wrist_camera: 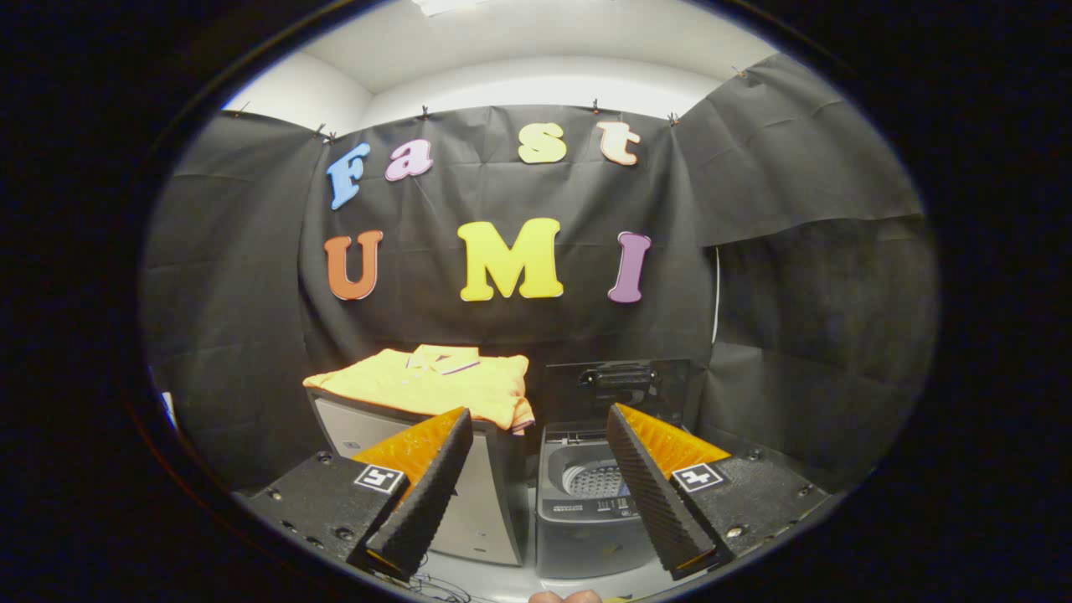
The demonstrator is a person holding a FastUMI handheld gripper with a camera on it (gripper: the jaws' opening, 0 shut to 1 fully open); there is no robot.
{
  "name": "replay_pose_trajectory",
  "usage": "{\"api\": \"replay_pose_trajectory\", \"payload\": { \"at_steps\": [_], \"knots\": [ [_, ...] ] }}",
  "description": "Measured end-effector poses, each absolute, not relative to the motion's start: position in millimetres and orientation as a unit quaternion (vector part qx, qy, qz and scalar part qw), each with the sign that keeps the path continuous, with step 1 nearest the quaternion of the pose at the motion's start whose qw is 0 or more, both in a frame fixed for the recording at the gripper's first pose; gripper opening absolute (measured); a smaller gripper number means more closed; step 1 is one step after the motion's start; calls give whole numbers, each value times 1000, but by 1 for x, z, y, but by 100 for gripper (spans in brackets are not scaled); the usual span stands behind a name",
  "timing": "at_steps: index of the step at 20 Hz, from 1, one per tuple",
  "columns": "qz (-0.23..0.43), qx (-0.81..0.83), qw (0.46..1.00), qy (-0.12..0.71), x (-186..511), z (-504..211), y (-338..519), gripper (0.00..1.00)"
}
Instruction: Put the clothes into the washing machine and then close the washing machine lid.
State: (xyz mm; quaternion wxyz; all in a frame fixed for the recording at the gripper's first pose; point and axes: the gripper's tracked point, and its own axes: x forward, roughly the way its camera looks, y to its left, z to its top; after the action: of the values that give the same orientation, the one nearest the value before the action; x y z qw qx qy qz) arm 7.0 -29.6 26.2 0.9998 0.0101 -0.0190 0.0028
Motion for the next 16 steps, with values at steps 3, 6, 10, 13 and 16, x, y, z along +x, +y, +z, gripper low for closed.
{"api": "replay_pose_trajectory", "payload": {
  "at_steps": [3, 6, 10, 13, 16],
  "knots": [
    [11, 6, 1000, -22, 7, 32, -23, 100],
    [22, -5, 1000, -13, 8, 30, -13, 100],
    [30, -8, 999, -12, 17, 38, 3, 100],
    [38, -7, 999, -14, 29, 49, 23, 100],
    [43, -10, 999, -30, 43, 68, 46, 100]
  ]
}}
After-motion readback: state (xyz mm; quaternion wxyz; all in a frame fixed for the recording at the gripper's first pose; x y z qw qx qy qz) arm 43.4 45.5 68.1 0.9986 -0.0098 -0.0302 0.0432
